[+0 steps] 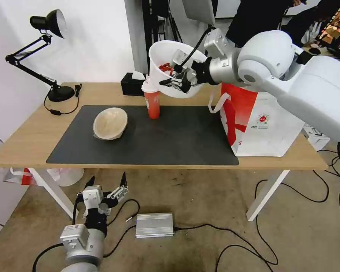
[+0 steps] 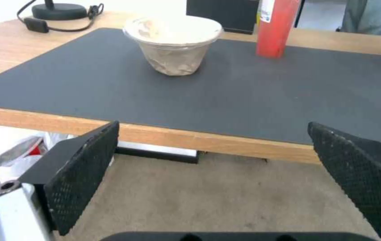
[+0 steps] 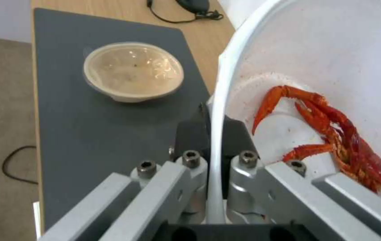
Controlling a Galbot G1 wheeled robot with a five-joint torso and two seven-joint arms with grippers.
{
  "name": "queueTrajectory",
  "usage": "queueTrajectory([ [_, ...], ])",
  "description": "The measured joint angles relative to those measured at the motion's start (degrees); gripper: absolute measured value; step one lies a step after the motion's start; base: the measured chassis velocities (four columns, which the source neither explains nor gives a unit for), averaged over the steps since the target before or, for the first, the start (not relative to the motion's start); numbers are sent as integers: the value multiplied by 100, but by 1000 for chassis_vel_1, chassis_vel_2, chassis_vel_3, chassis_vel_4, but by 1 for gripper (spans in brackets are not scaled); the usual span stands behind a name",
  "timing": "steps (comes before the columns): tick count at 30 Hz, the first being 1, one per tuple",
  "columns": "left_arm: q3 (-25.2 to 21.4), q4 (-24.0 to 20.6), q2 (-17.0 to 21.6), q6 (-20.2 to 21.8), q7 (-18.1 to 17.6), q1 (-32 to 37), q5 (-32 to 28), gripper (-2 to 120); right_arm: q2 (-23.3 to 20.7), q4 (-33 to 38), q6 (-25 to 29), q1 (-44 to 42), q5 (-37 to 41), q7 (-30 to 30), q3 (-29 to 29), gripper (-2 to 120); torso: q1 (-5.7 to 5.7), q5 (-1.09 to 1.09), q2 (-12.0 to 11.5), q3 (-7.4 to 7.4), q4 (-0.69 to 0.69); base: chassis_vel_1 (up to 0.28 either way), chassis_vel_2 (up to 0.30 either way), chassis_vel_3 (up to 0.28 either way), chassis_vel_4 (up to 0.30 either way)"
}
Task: Pick up the trash from the table and place it into the takeout bag.
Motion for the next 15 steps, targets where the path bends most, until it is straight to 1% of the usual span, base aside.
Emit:
queueTrajectory([
  [4, 7, 7, 0, 0, 0, -4, -2, 101, -72, 7, 0, 20, 5, -12, 13, 0, 0, 0, 0, 0, 0, 0, 0, 0, 0],
  [15, 25, 7, 0, 0, 0, 10, 0, 100, -269, 25, 1, 114, 69, -23, 55, 0, -1, 0, 0, 0, 0, 0, 0, 0, 0],
])
